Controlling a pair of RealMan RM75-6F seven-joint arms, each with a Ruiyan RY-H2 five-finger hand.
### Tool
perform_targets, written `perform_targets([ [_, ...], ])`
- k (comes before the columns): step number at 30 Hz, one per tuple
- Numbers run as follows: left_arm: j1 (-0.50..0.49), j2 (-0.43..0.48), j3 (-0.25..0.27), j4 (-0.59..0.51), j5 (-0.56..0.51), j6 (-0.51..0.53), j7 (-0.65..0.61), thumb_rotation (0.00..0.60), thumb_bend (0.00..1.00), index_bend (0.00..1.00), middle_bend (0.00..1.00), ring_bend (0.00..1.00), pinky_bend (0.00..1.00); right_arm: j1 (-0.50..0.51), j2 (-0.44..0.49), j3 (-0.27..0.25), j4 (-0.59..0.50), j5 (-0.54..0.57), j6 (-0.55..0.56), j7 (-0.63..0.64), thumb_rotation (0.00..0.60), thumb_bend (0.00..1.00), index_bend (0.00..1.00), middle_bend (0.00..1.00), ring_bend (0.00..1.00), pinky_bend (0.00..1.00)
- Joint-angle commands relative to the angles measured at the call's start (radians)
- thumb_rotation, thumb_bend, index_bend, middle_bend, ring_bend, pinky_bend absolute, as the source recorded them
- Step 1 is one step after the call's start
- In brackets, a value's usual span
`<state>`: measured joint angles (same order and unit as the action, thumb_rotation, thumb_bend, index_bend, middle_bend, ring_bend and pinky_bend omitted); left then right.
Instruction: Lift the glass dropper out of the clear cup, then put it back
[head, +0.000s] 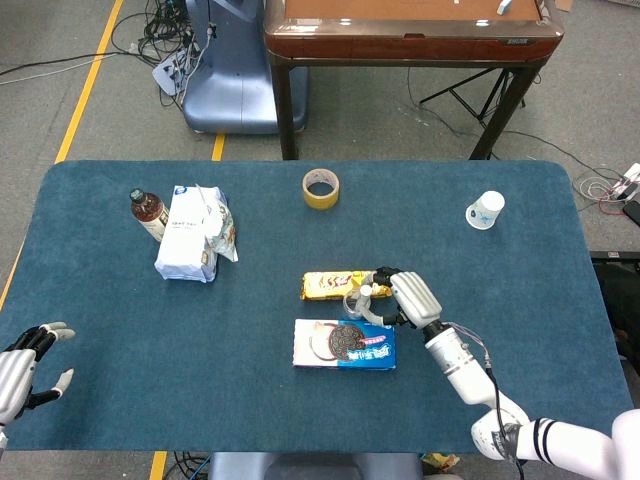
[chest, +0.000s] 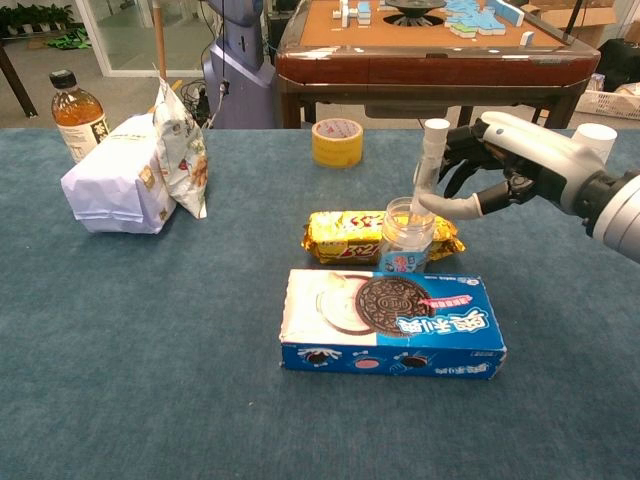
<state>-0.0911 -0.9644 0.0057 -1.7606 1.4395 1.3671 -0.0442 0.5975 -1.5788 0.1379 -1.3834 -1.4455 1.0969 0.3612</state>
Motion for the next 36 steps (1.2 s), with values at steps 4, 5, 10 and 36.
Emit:
perform_targets([
  [4,0.000,0.001,0.000,0.001,0.000,-0.001,-0.002,0.600,0.36,0.27,0.21,0.16,0.33,0.003,0.003,-0.004,0.000,0.002,-0.014,-0.005,0.600,0.53,0.68,0.47,0.31,0.36],
  [5,0.000,0.001,0.000,0.000,0.000,-0.001,-0.003,0.600,0.36,0.27,0.21,0.16,0.33,0.004,0.005,-0.004,-0.001,0.003,-0.018,-0.006,0.600,0.51,0.68,0.47,0.31,0.36],
  [10,0.000,0.001,0.000,0.001,0.001,0.000,-0.003,0.600,0.36,0.27,0.21,0.16,0.33,0.003,0.010,-0.005,-0.006,0.002,-0.019,-0.008,0.600,0.36,0.66,0.45,0.29,0.36],
  [36,-0.003,-0.006,0.000,-0.002,-0.006,-0.007,0.025,0.600,0.36,0.27,0.21,0.16,0.33,-0.095,0.254,-0.016,-0.276,-0.045,0.142,-0.209,0.600,0.20,0.58,0.44,0.28,0.36],
])
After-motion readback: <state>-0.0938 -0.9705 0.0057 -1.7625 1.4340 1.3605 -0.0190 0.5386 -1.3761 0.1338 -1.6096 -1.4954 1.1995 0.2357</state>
